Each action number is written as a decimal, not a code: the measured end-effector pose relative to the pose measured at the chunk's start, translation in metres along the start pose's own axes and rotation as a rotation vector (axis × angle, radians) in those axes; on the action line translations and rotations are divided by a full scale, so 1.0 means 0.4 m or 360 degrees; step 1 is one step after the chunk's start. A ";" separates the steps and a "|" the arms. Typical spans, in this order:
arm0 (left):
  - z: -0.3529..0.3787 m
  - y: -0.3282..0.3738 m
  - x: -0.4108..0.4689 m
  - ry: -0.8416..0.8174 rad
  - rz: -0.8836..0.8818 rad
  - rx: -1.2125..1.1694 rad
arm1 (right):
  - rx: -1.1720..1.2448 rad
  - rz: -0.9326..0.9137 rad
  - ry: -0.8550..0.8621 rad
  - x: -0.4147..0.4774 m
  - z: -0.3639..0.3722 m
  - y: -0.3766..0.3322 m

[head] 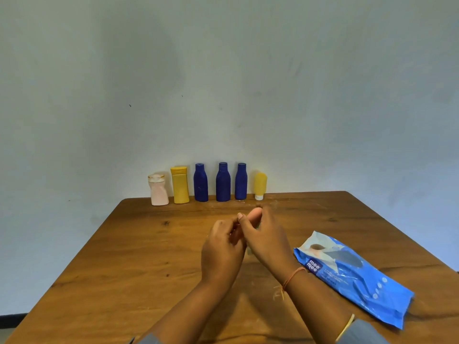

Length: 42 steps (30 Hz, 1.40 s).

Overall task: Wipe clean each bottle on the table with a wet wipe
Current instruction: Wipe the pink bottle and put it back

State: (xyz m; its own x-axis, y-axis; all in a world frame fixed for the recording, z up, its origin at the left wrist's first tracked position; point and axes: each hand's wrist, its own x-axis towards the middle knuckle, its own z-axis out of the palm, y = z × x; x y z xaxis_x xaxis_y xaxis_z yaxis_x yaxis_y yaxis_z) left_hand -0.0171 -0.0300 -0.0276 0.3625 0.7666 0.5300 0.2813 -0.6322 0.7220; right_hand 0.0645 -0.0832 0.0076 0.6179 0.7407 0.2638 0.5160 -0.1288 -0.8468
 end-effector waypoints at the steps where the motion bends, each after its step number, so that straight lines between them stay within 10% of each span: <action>1: 0.014 -0.002 0.011 0.0007 -0.0004 -0.0022 | 0.0063 0.0022 0.0003 0.015 -0.005 0.012; 19: 0.236 -0.237 0.225 -0.0644 -0.0136 0.0482 | -0.0157 0.0157 0.0420 0.460 -0.116 0.246; 42: 0.282 -0.309 0.267 -0.0574 -0.0085 0.0453 | -0.0662 0.0397 0.0351 0.755 0.013 0.424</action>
State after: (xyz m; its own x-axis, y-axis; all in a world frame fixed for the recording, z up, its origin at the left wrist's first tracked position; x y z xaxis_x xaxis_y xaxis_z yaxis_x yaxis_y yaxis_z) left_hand 0.0870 0.1172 -0.1102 0.6125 0.7428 0.2701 0.5227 -0.6370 0.5665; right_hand 0.3355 0.1223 -0.0589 0.8387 0.5039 0.2065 0.5016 -0.5672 -0.6532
